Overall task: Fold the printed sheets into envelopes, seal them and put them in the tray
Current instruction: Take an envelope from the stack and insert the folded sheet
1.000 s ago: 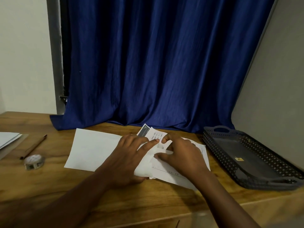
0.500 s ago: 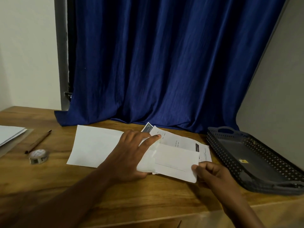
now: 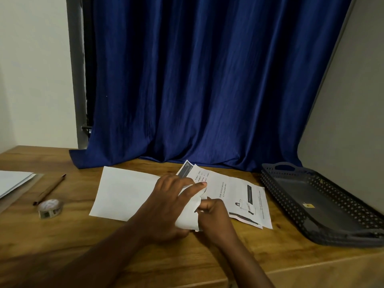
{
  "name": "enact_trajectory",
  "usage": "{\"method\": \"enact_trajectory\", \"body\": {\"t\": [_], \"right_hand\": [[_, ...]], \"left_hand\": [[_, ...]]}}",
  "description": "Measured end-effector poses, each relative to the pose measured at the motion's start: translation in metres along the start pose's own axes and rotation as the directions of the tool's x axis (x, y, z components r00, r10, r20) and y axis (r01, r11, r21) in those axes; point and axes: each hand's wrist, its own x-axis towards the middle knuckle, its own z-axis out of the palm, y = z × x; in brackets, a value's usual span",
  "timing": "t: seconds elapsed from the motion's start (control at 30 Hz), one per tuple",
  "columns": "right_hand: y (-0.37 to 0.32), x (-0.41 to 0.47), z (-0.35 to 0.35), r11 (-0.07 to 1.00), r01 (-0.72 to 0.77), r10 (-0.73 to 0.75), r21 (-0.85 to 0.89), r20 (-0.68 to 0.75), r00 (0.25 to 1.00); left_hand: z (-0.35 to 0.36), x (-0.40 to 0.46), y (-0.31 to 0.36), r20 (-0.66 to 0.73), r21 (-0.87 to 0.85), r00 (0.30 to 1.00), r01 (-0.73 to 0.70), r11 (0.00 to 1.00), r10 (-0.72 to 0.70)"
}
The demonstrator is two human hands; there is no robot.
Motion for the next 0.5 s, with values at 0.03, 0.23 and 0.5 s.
{"method": "enact_trajectory", "body": {"t": [0.03, 0.23, 0.5], "right_hand": [[0.001, 0.001, 0.003, 1.0, 0.005, -0.005, 0.003, -0.004, 1.0], [0.008, 0.0, 0.003, 0.998, 0.014, -0.014, 0.058, -0.003, 1.0], [0.025, -0.003, -0.014, 0.942, -0.114, 0.17, 0.316, -0.156, 0.973]], "left_hand": [[-0.001, 0.0, 0.0, -0.005, 0.002, 1.0, -0.003, 1.0, 0.003], [0.002, 0.001, -0.004, -0.024, -0.003, 1.0, -0.013, 1.0, 0.013], [0.009, 0.0, -0.009, 0.056, -0.015, 0.997, 0.06, 0.998, -0.059]]}}
